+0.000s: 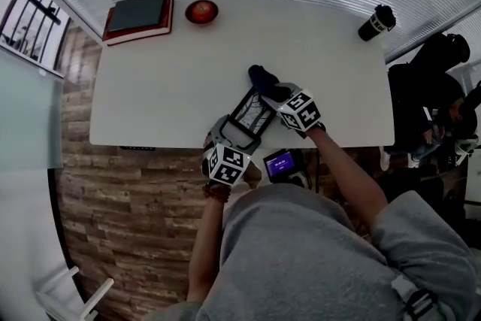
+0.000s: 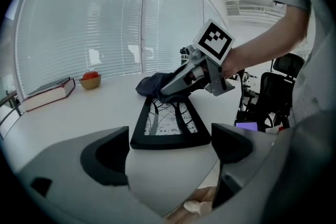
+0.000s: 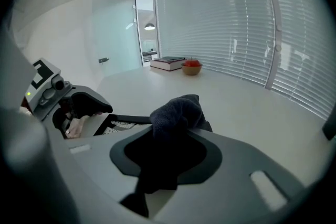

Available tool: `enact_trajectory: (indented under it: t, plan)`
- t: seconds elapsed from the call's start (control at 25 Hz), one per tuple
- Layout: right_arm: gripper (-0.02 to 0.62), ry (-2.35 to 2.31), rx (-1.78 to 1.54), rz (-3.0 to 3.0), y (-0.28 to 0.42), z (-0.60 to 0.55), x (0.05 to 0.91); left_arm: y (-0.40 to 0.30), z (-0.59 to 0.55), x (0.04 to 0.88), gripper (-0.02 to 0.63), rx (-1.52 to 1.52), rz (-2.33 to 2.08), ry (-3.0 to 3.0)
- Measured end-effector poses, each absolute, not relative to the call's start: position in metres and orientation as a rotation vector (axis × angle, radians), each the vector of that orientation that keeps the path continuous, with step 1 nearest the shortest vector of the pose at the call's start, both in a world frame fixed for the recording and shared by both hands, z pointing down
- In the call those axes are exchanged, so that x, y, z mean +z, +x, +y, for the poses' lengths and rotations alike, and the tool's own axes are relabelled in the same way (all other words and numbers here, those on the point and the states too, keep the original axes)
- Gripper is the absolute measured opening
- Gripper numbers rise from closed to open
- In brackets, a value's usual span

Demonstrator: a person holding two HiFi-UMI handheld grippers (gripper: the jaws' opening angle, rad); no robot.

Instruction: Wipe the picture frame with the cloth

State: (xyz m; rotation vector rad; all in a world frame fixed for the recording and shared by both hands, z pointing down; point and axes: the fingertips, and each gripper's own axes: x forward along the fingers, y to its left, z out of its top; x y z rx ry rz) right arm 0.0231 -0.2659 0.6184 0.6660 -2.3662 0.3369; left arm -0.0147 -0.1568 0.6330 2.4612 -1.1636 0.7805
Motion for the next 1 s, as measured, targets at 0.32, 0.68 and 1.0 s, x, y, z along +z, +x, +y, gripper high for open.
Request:
enact_trajectory:
  t: [0.32,0.68,1.0]
  plan:
    - [0.115,0.577,0.296,-2.331,0.01,-0.246,0.625,-0.014,-0.157,0.638,0.483,0.812,-1.097,2.408]
    - [0.114,0.514,0.351,-2.325,-0.006,-0.227,0.627,-0.015,-0.158,0.64,0.488,0.82,-1.08,2.383]
    - [0.109,0.402,0.427,-2.336,-0.022,-0.207,0.625,-0.014,-0.156,0.64,0.491,0.822,-1.074,2.381]
